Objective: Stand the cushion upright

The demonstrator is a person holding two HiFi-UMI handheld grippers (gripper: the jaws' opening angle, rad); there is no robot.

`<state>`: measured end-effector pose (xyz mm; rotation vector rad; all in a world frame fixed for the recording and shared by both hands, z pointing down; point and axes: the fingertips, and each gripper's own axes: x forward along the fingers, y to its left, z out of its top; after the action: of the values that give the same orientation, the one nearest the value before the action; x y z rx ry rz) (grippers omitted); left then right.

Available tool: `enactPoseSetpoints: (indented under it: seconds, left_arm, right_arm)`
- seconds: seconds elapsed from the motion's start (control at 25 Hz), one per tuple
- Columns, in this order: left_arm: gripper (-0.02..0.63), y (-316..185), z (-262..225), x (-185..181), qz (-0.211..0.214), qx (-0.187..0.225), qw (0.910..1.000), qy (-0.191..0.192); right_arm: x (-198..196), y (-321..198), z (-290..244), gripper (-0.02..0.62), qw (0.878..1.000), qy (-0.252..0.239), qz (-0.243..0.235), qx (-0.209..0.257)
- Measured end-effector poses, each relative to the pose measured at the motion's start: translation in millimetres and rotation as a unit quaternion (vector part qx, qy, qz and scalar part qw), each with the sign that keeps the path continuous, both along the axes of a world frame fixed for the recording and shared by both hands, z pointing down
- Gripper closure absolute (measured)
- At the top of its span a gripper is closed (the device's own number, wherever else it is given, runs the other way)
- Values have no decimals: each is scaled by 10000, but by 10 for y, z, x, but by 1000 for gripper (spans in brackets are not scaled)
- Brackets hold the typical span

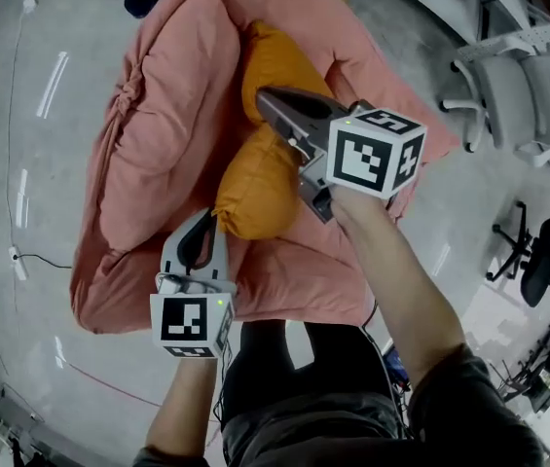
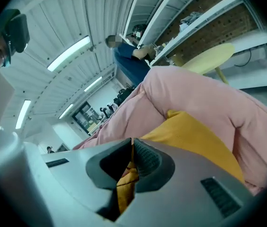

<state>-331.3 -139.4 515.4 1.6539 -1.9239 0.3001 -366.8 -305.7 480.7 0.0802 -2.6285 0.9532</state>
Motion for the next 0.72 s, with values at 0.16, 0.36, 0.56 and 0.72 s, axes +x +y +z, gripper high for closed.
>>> enactPoseSetpoints:
  seconds: [0.16, 0.36, 0.56, 0.72]
  left_arm:
    - [586, 102, 30, -155, -630, -6, 9949, 785]
    - [584, 279, 47, -151, -1092, -69, 9852, 1318]
    - [586, 411, -71, -118, -1330, 58, 9816, 1366]
    - [586, 475, -394, -174, -1417, 343, 9849, 928]
  right_arm:
    - [-287, 42, 155, 569, 9984, -110, -145, -538]
    - [-456, 106, 254, 569, 9907, -606, -193, -1202]
    - [-336, 65, 108, 568, 9870, -1100, -175, -1156]
    - [-189, 42, -17, 568, 9752, -1588, -62, -1538]
